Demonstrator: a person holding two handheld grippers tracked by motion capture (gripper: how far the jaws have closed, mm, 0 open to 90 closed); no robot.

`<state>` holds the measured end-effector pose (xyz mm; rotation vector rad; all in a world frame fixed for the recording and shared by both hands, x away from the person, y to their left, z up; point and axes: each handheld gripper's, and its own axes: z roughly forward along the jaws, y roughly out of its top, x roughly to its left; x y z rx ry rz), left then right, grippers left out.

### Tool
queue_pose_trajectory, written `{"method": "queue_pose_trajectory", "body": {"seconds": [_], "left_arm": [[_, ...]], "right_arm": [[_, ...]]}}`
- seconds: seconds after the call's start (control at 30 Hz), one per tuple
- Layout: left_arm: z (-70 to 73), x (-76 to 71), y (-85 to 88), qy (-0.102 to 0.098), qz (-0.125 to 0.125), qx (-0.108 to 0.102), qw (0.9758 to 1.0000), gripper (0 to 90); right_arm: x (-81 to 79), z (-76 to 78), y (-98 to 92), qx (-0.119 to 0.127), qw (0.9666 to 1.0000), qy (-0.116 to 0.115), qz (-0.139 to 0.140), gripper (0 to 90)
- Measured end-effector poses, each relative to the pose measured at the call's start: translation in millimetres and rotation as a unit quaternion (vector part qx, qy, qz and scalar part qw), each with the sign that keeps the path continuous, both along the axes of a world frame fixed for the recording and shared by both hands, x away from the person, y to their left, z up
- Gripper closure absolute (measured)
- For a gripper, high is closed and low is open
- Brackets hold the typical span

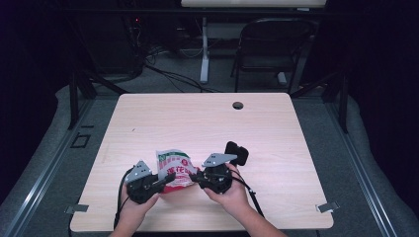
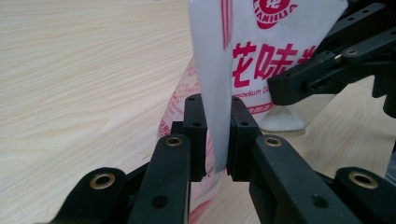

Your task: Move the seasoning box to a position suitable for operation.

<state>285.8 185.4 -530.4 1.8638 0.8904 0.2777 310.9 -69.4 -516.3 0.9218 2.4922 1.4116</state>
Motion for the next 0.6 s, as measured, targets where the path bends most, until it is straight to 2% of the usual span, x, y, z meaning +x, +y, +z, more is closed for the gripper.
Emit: {"method": "queue_pose_trajectory", "body": {"seconds": [0.03,0.17,0.33,0.43,0.53,0.6], "left_arm": [[0.0,-0.4,-1.2,-0.001,0.001,0.000,1.0000,81.2],[1.8,-0.8,-2.2,-0.002,0.000,-0.001,1.0000,82.0],[7.1,-0.3,-3.0,-0.014,-0.003,-0.002,0.9999,87.2],[12.9,-2.2,-3.5,-0.029,0.001,-0.003,0.9996,87.3],[14.5,-2.9,-3.1,-0.031,-0.001,-0.006,0.9995,84.8],[13.5,-2.2,-1.7,-0.033,0.000,-0.004,0.9994,78.1]], "right_arm": [[0.5,-0.2,0.0,-0.005,1.0000,0.000,0.000,88.1],[0.7,-0.4,-0.2,-0.006,1.0000,-0.002,-0.001,90.0],[1.1,2.6,1.3,-0.010,0.9998,-0.013,-0.008,90.0],[1.2,4.8,0.4,-0.012,0.9997,-0.019,-0.010,90.0],[0.6,7.3,-1.7,-0.003,0.9997,-0.022,-0.012,90.0],[-0.1,8.9,-3.1,-0.004,0.9996,-0.025,-0.009,90.0]]}}
